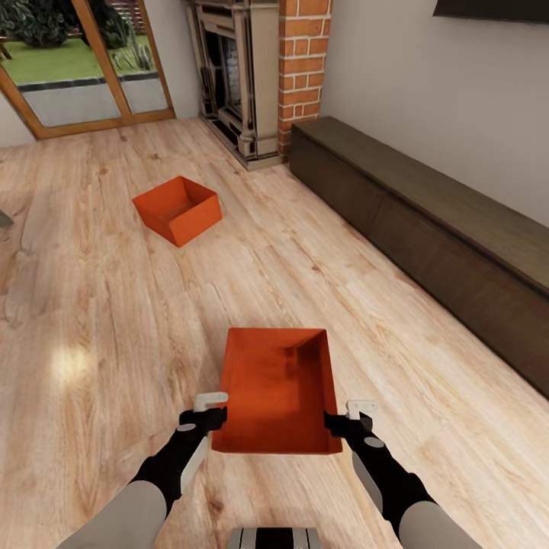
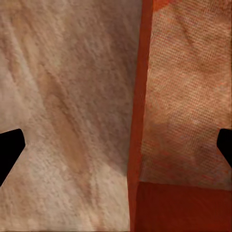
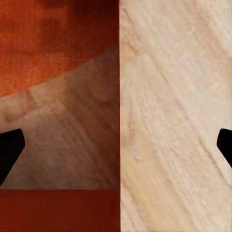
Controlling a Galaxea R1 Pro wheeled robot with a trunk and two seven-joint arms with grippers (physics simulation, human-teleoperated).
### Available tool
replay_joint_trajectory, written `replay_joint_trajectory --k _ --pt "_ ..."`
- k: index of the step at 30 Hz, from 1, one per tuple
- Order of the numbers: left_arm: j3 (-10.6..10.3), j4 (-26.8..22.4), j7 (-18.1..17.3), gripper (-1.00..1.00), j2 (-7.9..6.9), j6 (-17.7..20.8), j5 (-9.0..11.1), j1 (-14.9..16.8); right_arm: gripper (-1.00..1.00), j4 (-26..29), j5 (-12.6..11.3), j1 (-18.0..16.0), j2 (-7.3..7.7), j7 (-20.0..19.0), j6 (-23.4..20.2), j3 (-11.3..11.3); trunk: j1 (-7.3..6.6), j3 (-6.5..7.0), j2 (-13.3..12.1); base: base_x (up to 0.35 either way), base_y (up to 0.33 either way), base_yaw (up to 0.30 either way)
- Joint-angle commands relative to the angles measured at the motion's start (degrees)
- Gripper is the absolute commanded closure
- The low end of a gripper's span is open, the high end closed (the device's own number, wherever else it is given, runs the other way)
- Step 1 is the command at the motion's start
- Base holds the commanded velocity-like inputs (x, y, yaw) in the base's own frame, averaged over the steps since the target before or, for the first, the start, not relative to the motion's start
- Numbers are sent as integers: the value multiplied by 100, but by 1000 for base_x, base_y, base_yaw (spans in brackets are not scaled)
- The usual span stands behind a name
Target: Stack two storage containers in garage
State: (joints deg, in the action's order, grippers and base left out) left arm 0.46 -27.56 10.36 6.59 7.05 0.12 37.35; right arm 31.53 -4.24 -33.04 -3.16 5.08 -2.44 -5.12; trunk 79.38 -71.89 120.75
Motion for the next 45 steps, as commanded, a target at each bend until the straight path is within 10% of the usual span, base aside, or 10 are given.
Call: replay_joint_trajectory --k 1,12,45 --pt "3 -12 74 -100 4 33 2 0 -100 19 -46 -1 6 54 -32 -42 22 -22 43 0 0 0" --pt "-10 -13 295 -100 16 41 5 0 -100 117 -77 -1 -1 5 -102 -20 263 -219 484 0 0 0" --pt "-10 2 7 -100 97 43 -12 0 -100 117 -73 4 0 -7 -64 -10 263 -219 484 0 0 0"
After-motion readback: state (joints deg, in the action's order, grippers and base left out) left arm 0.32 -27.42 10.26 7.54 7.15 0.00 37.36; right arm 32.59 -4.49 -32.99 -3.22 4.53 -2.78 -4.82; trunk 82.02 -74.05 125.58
